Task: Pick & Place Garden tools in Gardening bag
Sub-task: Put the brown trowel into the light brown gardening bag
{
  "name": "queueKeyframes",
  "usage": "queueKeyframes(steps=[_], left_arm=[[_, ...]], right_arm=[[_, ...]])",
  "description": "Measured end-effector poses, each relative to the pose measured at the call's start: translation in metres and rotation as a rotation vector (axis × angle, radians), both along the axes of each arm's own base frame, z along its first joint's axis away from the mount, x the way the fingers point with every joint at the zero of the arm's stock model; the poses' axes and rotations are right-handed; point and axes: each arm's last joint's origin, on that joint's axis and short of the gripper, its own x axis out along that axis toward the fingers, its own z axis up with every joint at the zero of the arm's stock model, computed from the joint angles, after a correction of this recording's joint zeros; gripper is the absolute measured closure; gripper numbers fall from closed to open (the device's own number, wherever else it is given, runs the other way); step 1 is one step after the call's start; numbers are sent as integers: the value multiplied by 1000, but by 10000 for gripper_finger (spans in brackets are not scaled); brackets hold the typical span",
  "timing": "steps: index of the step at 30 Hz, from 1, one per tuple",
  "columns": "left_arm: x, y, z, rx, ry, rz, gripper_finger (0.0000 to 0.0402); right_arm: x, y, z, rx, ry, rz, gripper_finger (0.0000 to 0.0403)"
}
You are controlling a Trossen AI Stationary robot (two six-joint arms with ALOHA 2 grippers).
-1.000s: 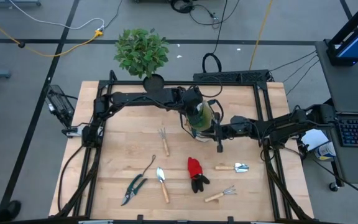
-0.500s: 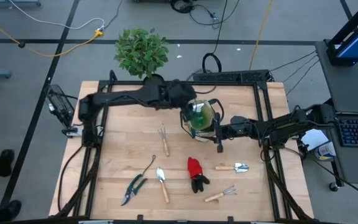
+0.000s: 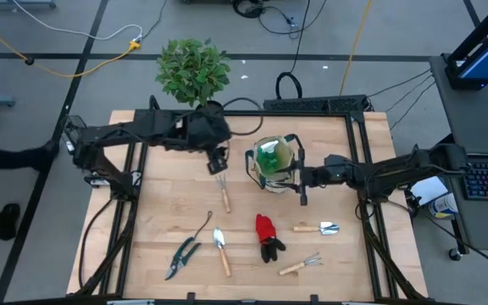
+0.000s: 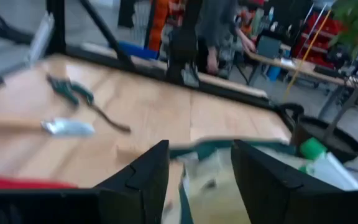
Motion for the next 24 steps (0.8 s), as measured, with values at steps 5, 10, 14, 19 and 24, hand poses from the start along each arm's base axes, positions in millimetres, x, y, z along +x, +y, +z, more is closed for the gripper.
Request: queueKeyframes(steps=[5, 10, 14, 19, 24], left_arm=[[-15, -13, -1, -9, 100, -31, 206], [-24, -20, -4, -16, 195, -43, 206], [-33, -27, -7, -29, 284, -45, 206], [-46, -38, -5, 32, 234, -57, 206], [-66, -49, -21, 21, 108, -122, 206]], right_arm=[[-4, 18, 8, 44, -36, 82, 225], [-7, 39, 6, 107, -4, 171, 225], [-9, 50, 2, 120, 48, 218, 225], [-13, 57, -9, 150, 165, 241, 225], [-21, 66, -24, 283, 367, 235, 225]])
